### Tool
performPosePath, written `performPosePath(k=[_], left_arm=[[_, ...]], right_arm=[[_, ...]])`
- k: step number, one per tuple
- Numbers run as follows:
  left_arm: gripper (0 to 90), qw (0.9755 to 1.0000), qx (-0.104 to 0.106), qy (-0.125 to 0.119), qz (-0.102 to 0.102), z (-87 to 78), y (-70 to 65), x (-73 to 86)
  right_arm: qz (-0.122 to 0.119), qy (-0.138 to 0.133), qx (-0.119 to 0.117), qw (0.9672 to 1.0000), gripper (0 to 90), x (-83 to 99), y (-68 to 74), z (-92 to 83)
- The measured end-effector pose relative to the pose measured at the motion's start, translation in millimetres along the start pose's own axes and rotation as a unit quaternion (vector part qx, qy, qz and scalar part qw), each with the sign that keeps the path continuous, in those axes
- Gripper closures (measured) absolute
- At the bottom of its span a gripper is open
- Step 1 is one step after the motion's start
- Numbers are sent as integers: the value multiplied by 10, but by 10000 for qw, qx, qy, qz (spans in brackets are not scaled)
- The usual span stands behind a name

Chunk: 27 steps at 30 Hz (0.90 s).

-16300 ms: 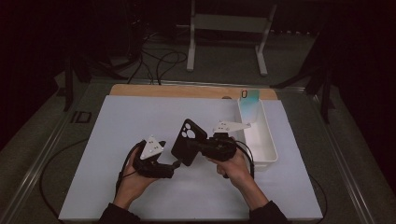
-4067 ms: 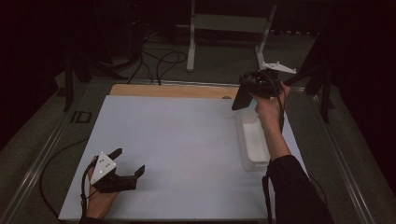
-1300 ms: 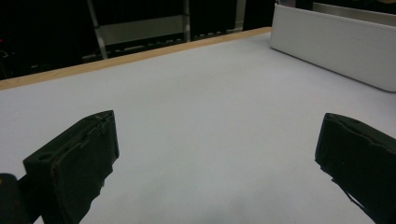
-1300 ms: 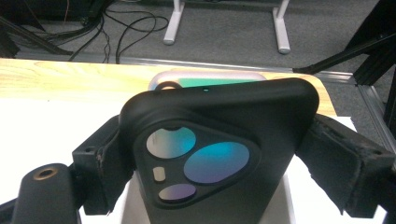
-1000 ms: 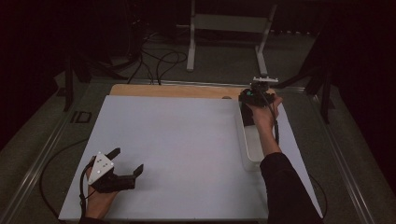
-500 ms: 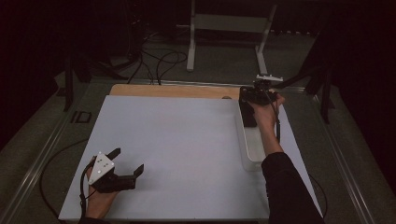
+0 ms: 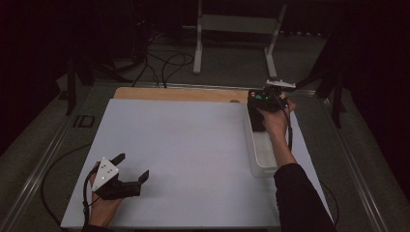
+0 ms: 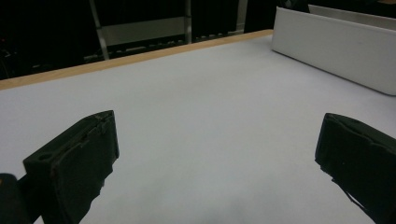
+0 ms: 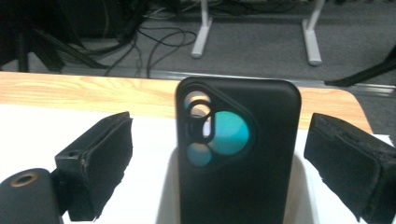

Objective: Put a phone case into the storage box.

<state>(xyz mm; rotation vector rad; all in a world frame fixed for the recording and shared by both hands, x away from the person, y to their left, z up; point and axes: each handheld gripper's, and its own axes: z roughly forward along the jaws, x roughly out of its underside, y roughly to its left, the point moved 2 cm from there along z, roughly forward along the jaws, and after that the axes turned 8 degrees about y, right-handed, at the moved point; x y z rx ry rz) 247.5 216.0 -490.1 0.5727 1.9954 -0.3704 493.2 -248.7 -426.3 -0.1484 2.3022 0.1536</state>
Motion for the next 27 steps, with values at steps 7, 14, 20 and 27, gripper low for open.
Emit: performPosePath(k=[7,14,20,27], left_arm=[[4,10000,-4,31,21,11,-6,1],[4,10000,-20,47,7,11,0,0],[4,10000,-23,60,8,12,-1,-1],[4,10000,-36,75,-3,14,-2,-4]], right_arm=[[-164,-113,-222,9996,77,101,65,-137],[-360,-128,-446,9983,77,222,166,-255],[-375,-143,-595,9974,77,283,231,-353],[-437,-158,-848,9953,77,437,331,-502]])
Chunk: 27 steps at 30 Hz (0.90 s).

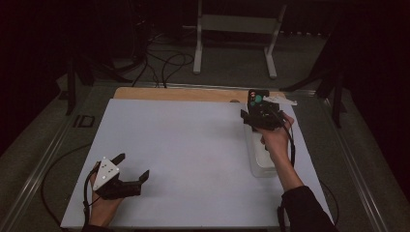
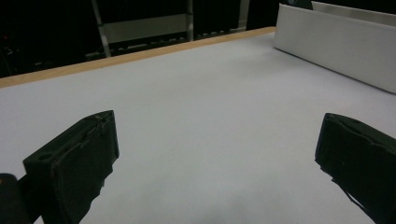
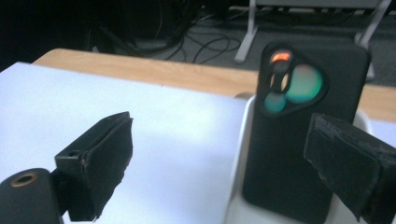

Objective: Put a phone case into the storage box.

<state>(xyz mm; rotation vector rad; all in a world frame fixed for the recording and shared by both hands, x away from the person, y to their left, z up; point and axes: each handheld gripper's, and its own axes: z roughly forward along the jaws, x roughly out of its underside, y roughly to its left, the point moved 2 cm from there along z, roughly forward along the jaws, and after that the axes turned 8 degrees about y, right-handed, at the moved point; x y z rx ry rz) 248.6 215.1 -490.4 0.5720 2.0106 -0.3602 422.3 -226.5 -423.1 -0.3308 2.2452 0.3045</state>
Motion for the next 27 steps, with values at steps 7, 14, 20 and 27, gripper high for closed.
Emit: performPosePath(k=[7,14,20,27], left_arm=[[4,10000,-6,24,-8,7,0,1],[4,10000,-2,49,2,9,-5,-2],[4,10000,0,51,-1,6,-10,-9],[4,10000,-6,27,-9,-3,-9,-20]], right_arm=[[-53,-76,-226,9997,77,237,51,-137],[-83,-273,-306,9991,77,455,52,-367],[-129,-440,-402,9981,78,645,83,-544],[-218,-577,-426,9972,78,894,92,-680]])
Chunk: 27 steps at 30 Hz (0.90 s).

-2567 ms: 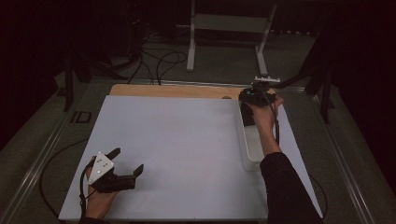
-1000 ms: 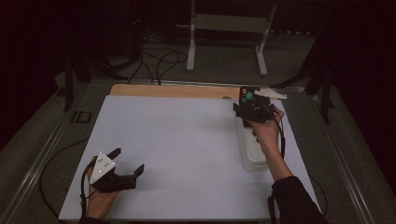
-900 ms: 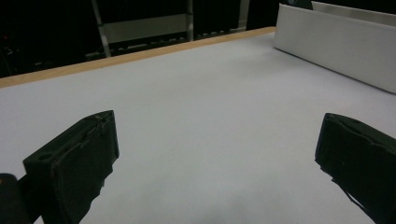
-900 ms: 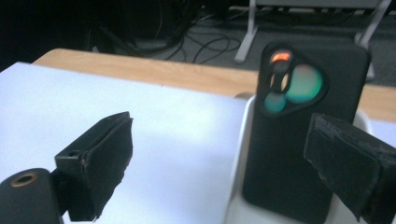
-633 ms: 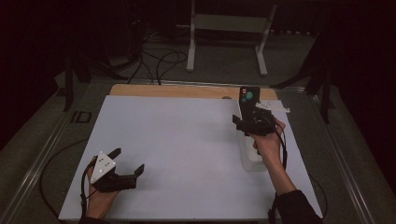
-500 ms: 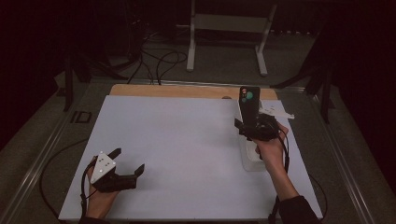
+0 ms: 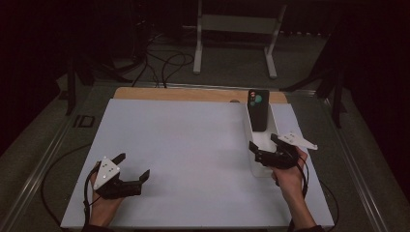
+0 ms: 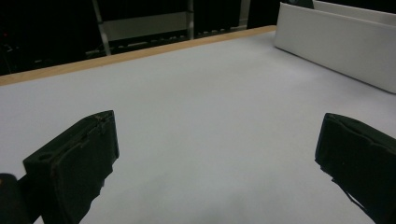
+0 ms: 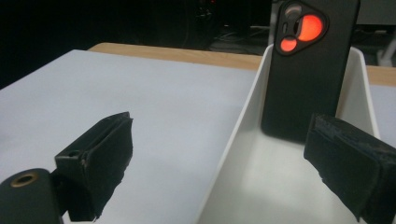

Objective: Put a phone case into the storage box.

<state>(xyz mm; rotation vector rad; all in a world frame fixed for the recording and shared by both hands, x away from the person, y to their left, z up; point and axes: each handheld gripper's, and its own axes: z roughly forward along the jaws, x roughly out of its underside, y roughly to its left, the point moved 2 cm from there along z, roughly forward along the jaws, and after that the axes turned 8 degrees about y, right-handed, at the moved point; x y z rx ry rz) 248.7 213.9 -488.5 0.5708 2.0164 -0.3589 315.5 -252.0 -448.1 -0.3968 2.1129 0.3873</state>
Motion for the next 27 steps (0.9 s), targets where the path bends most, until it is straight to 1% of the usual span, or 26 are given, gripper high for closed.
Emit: performPosePath(k=[1,3,7,9,12,14,17,20,24,27], left_arm=[[4,10000,-3,-2,-7,-1,-2,-4],[4,10000,-10,-14,-13,-3,-4,-10],[4,10000,-33,-37,-25,-17,0,-23],[4,10000,-35,-43,-46,-24,5,-27],[4,10000,-51,-54,-60,-31,8,-32],[4,9999,-51,-78,-68,-34,7,-36],[4,9999,-52,-92,-65,-43,6,-41],[4,9999,-62,-115,-69,-49,9,-45],[4,9998,-68,-143,-80,-58,18,-41],[4,9998,-75,-168,-81,-66,24,-40]], right_arm=[[-10,-28,3,10000,78,24,6,-15],[-121,-45,68,9999,78,102,23,-47],[-193,-130,-9,9997,78,233,65,-104],[-246,-184,-13,9995,78,278,81,-130],[-301,-252,-91,9992,78,341,99,-180],[-324,-310,-93,9990,78,381,105,-205],[-338,-368,-161,9986,78,435,108,-229],[-363,-409,-165,9984,78,478,109,-248],[-407,-461,-110,9980,78,528,101,-261],[-414,-517,-134,9977,78,554,85,-275]])
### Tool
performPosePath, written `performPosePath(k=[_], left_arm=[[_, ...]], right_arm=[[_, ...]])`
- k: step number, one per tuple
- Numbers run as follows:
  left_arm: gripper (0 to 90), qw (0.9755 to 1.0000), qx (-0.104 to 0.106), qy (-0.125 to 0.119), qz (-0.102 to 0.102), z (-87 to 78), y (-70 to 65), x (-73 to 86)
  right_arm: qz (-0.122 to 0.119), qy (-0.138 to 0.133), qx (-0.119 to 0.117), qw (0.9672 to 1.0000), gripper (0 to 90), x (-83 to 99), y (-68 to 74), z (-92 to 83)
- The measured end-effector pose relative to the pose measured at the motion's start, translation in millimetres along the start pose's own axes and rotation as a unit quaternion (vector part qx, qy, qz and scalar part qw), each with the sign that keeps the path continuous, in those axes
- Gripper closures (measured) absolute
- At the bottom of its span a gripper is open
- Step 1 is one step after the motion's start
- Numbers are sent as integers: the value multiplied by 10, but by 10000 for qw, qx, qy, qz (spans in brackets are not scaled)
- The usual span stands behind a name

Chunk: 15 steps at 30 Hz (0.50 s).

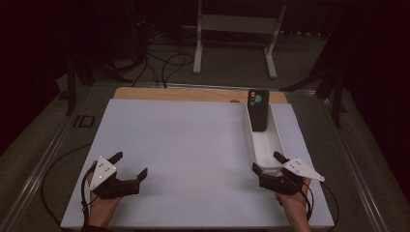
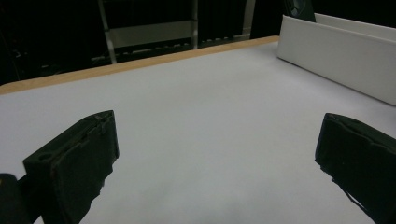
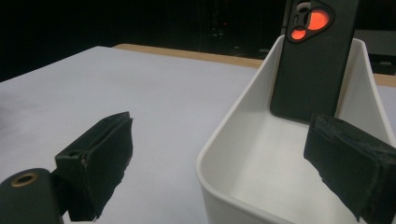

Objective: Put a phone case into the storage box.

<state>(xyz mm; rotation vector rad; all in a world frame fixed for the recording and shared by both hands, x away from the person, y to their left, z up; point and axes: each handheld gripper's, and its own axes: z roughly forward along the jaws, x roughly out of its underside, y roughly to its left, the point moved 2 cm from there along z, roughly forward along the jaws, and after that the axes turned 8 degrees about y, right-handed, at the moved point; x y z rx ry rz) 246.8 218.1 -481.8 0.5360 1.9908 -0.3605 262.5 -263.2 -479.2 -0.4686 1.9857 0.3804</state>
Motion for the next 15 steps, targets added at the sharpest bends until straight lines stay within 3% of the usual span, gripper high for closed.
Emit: performPosePath(k=[15], left_arm=[[4,10000,-4,12,-56,18,20,12]], right_arm=[[42,-20,11,10000,78,46,-55,-26]])
